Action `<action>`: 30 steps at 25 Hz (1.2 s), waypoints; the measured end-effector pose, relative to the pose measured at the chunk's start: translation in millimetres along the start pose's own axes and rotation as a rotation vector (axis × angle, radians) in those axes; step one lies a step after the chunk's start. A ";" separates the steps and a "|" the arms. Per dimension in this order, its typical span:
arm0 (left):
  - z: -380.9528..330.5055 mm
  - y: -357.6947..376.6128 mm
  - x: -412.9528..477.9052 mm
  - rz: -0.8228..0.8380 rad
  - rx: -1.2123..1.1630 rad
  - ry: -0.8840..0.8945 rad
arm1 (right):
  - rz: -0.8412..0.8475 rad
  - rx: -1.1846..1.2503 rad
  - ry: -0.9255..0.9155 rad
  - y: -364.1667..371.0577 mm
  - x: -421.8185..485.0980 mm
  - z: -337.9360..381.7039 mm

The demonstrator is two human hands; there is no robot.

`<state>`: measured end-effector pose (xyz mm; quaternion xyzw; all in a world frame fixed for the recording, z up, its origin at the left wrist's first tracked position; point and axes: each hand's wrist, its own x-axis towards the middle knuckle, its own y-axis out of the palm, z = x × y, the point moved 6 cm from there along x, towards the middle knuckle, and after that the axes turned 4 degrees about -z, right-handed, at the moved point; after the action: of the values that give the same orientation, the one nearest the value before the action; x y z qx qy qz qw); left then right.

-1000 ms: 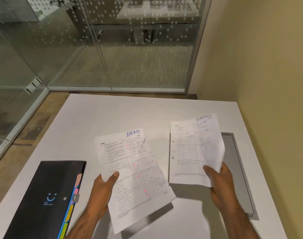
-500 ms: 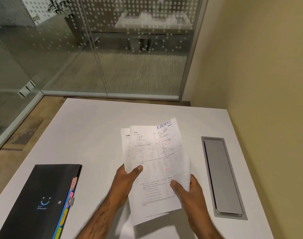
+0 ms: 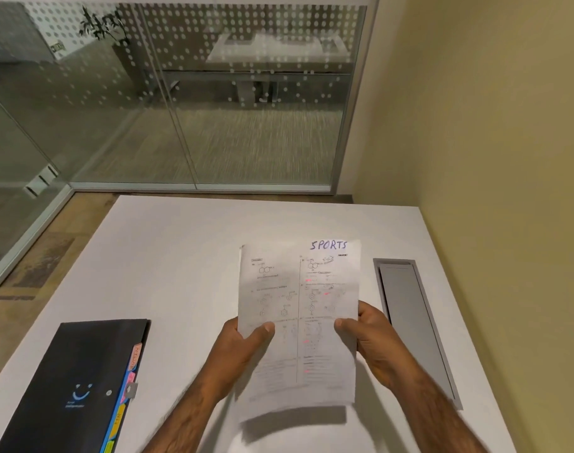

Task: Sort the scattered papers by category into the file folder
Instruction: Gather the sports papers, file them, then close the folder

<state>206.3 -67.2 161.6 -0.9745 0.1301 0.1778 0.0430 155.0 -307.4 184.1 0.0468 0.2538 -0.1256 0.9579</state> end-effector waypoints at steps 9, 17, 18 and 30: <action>18.2 -13.8 0.8 -0.153 0.051 0.046 | -0.213 -0.048 -0.164 6.4 5.6 -26.9; 65.8 -15.6 -1.2 -0.229 0.047 -0.008 | -0.214 -0.215 -0.152 19.4 13.9 -66.4; 65.2 -15.3 -1.4 -0.224 0.054 0.000 | -0.223 -0.217 -0.153 19.3 14.0 -66.4; 70.4 -16.1 3.4 -0.230 0.012 -0.020 | -0.235 -0.200 -0.157 19.0 21.6 -70.7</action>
<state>190.1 -43.3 95.3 -0.9808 0.0179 0.1808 0.0702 144.6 -282.9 112.5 -0.0889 0.1932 -0.2142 0.9534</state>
